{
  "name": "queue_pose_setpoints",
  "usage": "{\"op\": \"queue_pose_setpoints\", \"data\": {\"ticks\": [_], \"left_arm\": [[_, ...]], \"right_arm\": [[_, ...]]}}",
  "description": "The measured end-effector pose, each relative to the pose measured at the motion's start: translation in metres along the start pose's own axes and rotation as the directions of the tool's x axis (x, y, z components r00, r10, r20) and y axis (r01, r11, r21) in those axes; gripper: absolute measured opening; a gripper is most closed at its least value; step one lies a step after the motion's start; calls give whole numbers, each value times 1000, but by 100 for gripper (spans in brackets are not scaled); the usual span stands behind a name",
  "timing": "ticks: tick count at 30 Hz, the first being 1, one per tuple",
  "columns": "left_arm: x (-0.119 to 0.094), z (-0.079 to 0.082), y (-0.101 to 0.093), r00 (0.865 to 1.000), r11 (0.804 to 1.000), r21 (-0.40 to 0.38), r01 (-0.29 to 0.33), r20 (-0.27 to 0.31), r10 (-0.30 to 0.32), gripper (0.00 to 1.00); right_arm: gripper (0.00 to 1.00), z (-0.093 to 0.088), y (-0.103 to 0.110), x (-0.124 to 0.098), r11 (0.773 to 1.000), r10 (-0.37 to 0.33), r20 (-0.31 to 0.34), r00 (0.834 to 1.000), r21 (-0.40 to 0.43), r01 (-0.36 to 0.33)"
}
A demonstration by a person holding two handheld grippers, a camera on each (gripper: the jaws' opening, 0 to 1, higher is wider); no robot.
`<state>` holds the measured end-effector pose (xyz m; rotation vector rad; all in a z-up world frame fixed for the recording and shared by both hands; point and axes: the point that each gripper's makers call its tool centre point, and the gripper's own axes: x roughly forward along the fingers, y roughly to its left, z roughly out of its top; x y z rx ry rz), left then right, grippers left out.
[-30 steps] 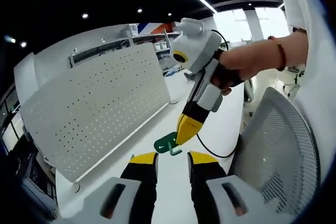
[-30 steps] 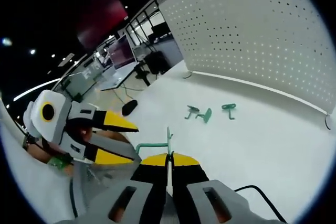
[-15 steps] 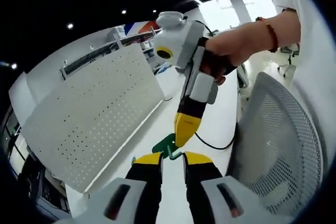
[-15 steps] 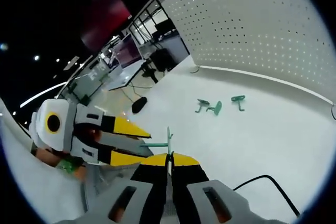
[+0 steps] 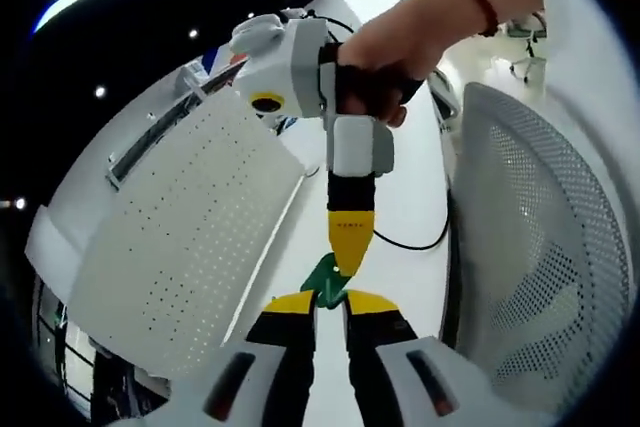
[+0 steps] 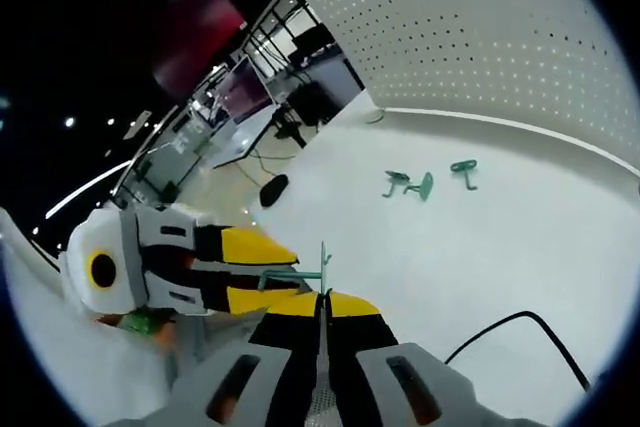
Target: Insert the hook assembly into the mounting plate slot until the hook locks in place.
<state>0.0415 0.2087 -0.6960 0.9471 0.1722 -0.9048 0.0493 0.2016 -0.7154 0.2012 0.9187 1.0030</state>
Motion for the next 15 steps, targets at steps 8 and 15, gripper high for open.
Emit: {"op": "queue_pose_setpoints", "data": {"ticks": [8,15], "left_arm": [[-1,2,-8,999,996,85,29,-17,-28,8],[-1,0,-13,998,993,109,50,-28,-47,4]], "right_arm": [[0,-4,5,2,1000,11,-17,1000,-5,-11],[0,-4,9,3,1000,13,-33,999,-26,-14]]}}
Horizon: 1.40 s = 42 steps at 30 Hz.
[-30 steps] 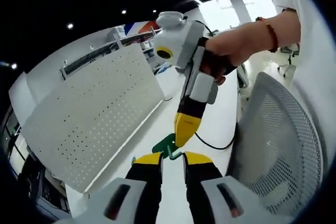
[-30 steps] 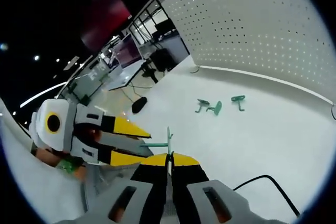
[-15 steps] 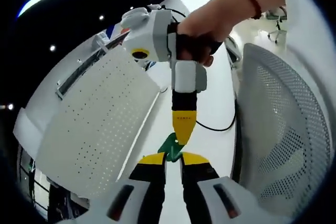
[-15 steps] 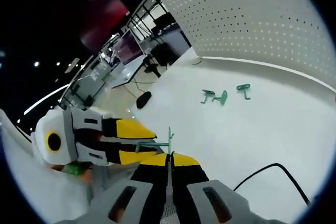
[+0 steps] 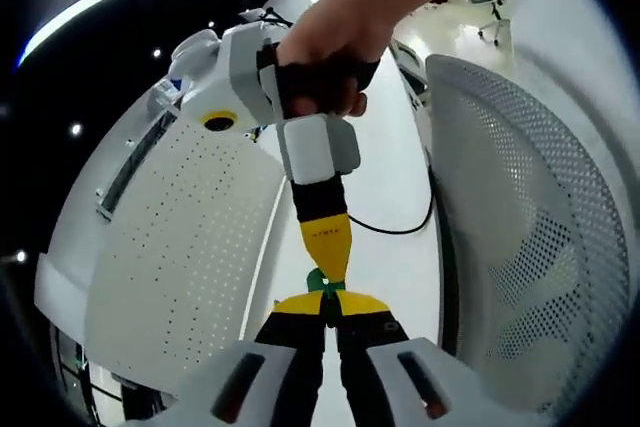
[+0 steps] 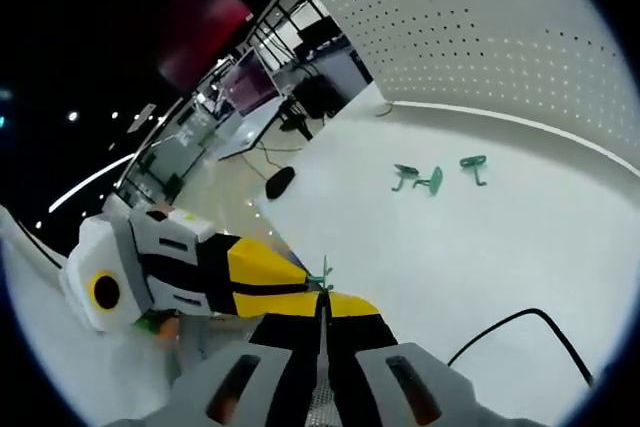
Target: Insert the hook assembly into the mounting plate slot until the hook locks in place.
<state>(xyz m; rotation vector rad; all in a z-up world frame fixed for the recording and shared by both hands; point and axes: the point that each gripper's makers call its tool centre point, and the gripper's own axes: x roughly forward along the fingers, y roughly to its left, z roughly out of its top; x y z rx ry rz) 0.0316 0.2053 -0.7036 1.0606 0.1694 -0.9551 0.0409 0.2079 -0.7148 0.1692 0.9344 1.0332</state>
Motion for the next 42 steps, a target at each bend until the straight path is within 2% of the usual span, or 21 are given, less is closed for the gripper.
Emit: {"op": "queue_pose_setpoints", "data": {"ticks": [2,4,7,16,19,22,24,26,28,32,39,42], "left_arm": [[1,-1,0,1000,1000,-2,2,-2,-2,4],[1,-1,2,1000,999,-36,0,-4,0,4],[1,-6,3,1000,999,-33,-14,-24,13,5],[0,-7,4,1000,998,-61,-14,-24,13,4],[0,-6,8,999,996,-90,-28,-17,27,4],[0,-7,9,999,996,-88,-30,-16,29,4],[0,-7,10,1000,995,-95,-24,-15,23,3],[0,-7,10,999,996,-88,-29,-17,28,3],[-2,-8,14,999,995,-95,-41,-12,40,3],[-4,-10,21,998,992,-105,-63,-10,63,3],[-6,-14,37,995,985,-142,-101,-14,100,3],[-10,-18,47,991,970,-203,-133,-12,134,3]], "right_arm": [[0,0,-1,0,1000,-1,-1,1000,-2,1],[0,1,-1,-1,1000,-10,5,1000,-16,10],[0,2,-1,-2,1000,-9,5,1000,6,9],[0,3,1,-1,1000,0,20,1000,28,-1],[0,5,0,-2,1000,-11,44,999,-20,12],[0,8,0,-1,994,-7,64,998,-107,14],[1,4,1,0,991,-12,44,999,-129,17],[1,8,2,1,985,-11,70,997,-172,23],[2,8,2,0,984,-8,70,998,-176,21],[13,16,1,0,972,-26,107,994,-231,51],[13,22,0,-2,970,-17,136,991,-239,50],[14,18,-2,-1,962,-31,126,992,-266,64]]}}
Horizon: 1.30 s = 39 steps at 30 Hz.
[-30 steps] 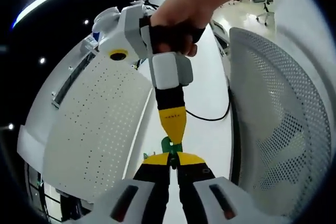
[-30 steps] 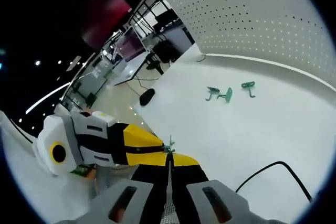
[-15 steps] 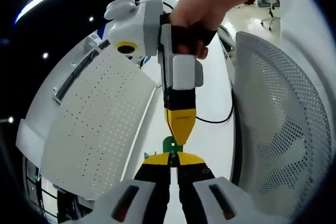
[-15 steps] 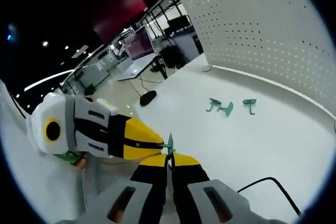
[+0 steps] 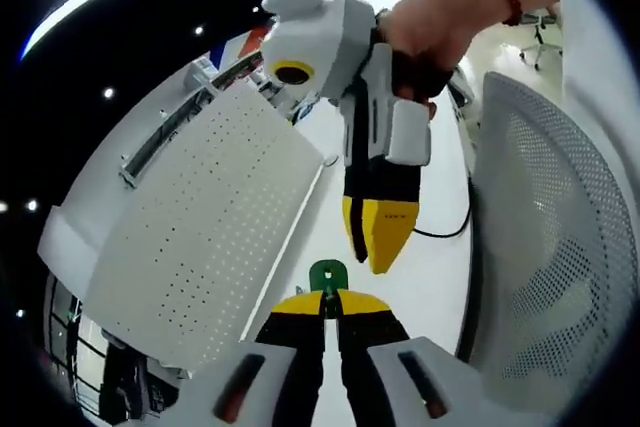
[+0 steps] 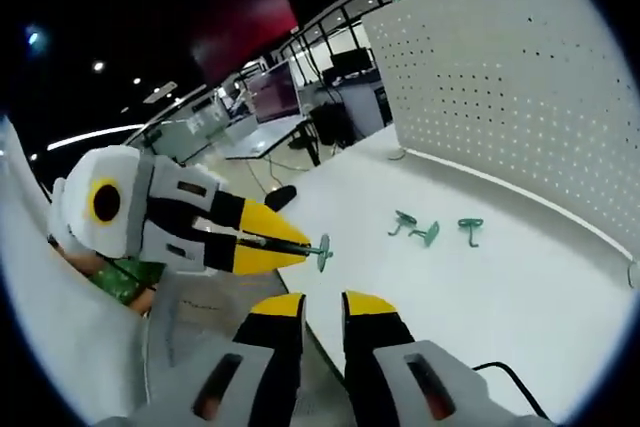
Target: Insert the hook assembly into the mounting plate slot until the hook locks in place.
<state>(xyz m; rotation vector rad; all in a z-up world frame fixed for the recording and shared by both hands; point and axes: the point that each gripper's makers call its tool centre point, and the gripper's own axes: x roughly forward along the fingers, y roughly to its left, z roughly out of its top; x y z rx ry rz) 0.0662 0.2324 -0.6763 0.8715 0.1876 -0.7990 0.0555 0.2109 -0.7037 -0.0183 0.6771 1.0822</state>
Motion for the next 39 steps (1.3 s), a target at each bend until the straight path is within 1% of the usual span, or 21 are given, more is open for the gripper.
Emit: {"op": "queue_pose_setpoints", "data": {"ticks": [3,8,10,11,15,17,18,20,21,23,24,27,29,30,31,32,33,34,35,37,39], "left_arm": [[-2,2,4,1000,1000,-24,-7,15,7,3],[-4,-1,17,998,988,-150,-33,42,40,3],[-5,-2,23,997,984,-174,-50,52,60,3],[-6,-3,25,996,970,-235,-58,49,72,3],[-6,-4,36,993,943,-323,-75,66,101,3],[-7,-5,43,988,928,-359,-102,71,136,3],[-6,-3,44,988,916,-392,-86,86,130,4],[-6,-1,50,984,897,-432,-90,101,148,3],[-6,-1,53,983,898,-430,-92,105,152,3],[-4,1,57,980,881,-466,-84,122,158,3],[-4,1,58,980,878,-472,-80,126,157,3],[-2,3,66,972,838,-541,-71,152,180,3],[-1,3,67,972,784,-619,-41,157,175,3],[-1,5,72,966,764,-644,-38,172,193,3],[-1,8,73,961,757,-654,-16,197,191,3],[0,8,75,959,733,-680,-1,207,193,3],[0,7,80,957,728,-686,-13,202,208,3],[1,7,81,958,737,-676,-8,205,199,3],[2,7,81,959,738,-675,-2,207,193,3],[4,4,90,956,736,-676,-36,192,223,3],[6,0,97,955,717,-696,-39,185,232,3]], "right_arm": [[15,-2,0,0,1000,-3,-4,1000,-4,3],[15,0,-2,-1,1000,-21,21,1000,-22,21],[15,-2,-4,-1,999,-26,18,999,-24,27],[15,-3,-5,-2,999,-27,18,999,-25,28],[15,-5,-9,-4,999,-42,18,999,-12,42],[15,-6,-9,-4,999,-45,23,999,-8,46],[15,-6,-10,-4,999,-49,26,998,-6,49],[15,-5,-11,-5,998,-55,29,998,-4,56],[15,-5,-11,-5,998,-58,31,998,-4,58],[15,-4,-12,-4,998,-63,38,997,0,63],[14,-3,-13,-3,998,-67,42,997,4,67],[14,-2,-14,-2,997,-73,49,996,13,73],[14,-1,-14,-2,997,-77,57,995,12,76],[14,0,-14,-1,997,-78,59,995,13,77],[14,0,-14,-1,997,-77,59,995,13,76],[14,0,-14,-1,997,-76,59,995,14,75],[14,0,-14,0,997,-70,56,996,21,69],[14,0,-14,0,998,-67,54,996,25,65],[14,1,-15,0,997,-72,58,996,20,71],[14,2,-15,1,997,-74,57,996,18,73],[13,4,-14,2,998,-65,63,996,0,65]]}}
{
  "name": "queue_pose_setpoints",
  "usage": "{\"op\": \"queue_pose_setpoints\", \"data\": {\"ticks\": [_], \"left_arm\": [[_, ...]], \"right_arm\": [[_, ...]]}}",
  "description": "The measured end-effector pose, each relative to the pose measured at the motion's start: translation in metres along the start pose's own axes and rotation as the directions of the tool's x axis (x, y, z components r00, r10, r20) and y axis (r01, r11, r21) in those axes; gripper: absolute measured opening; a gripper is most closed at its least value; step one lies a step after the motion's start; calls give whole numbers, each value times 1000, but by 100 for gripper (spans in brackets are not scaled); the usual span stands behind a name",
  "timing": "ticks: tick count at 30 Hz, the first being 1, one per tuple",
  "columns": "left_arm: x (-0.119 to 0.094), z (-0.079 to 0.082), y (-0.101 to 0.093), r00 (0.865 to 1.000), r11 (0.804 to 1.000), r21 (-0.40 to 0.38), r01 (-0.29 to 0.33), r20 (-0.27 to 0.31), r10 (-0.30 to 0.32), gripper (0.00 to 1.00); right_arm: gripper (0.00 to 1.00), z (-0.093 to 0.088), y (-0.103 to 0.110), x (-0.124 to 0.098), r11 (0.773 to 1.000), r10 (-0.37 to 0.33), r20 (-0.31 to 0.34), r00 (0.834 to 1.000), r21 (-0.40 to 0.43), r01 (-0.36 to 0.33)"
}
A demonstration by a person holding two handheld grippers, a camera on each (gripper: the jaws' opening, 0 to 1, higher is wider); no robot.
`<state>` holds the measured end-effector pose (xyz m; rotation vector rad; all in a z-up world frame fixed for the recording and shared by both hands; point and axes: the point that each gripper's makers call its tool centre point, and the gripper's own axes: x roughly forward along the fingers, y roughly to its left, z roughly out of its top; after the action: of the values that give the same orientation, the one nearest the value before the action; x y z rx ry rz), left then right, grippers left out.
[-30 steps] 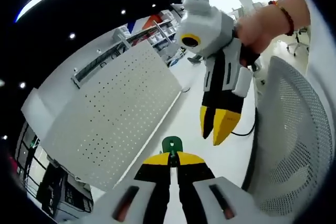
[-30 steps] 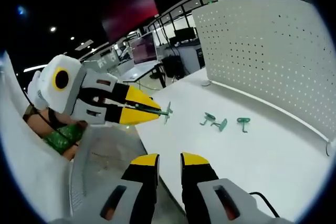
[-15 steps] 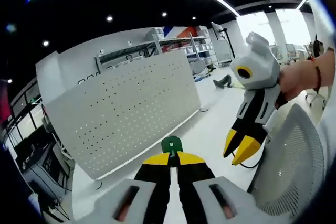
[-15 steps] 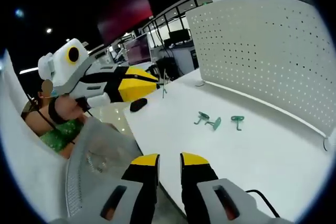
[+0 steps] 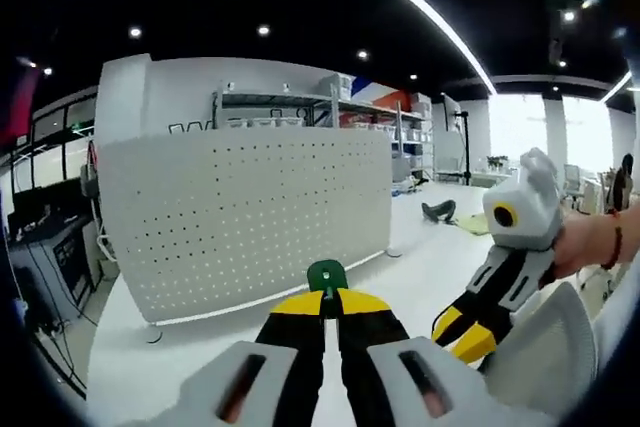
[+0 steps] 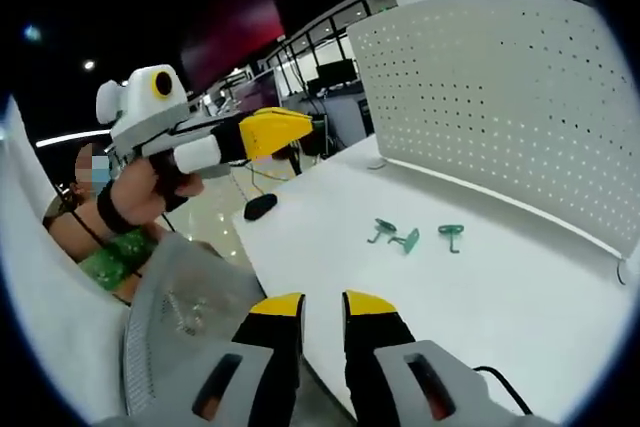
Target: Insert the hook assembly into the mounting plate slot until the hook locks in place.
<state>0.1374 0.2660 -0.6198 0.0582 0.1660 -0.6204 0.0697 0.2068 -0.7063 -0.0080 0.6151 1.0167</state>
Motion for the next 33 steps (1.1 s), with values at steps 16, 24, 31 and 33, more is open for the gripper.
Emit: {"op": "queue_pose_setpoints", "data": {"ticks": [16,24,31,33], "left_arm": [[28,22,52,996,996,-60,-66,63,70,3],[37,31,67,990,994,-51,-98,97,103,3],[44,35,76,987,993,-36,-112,111,115,3],[46,37,79,985,992,-33,-120,117,123,3]], "right_arm": [[30,18,-18,-2,989,-102,107,989,-94,112],[41,21,-29,-7,982,-146,130,981,-104,160],[42,21,-31,-8,981,-155,134,979,-100,169],[42,22,-31,-8,981,-155,137,978,-98,169]]}}
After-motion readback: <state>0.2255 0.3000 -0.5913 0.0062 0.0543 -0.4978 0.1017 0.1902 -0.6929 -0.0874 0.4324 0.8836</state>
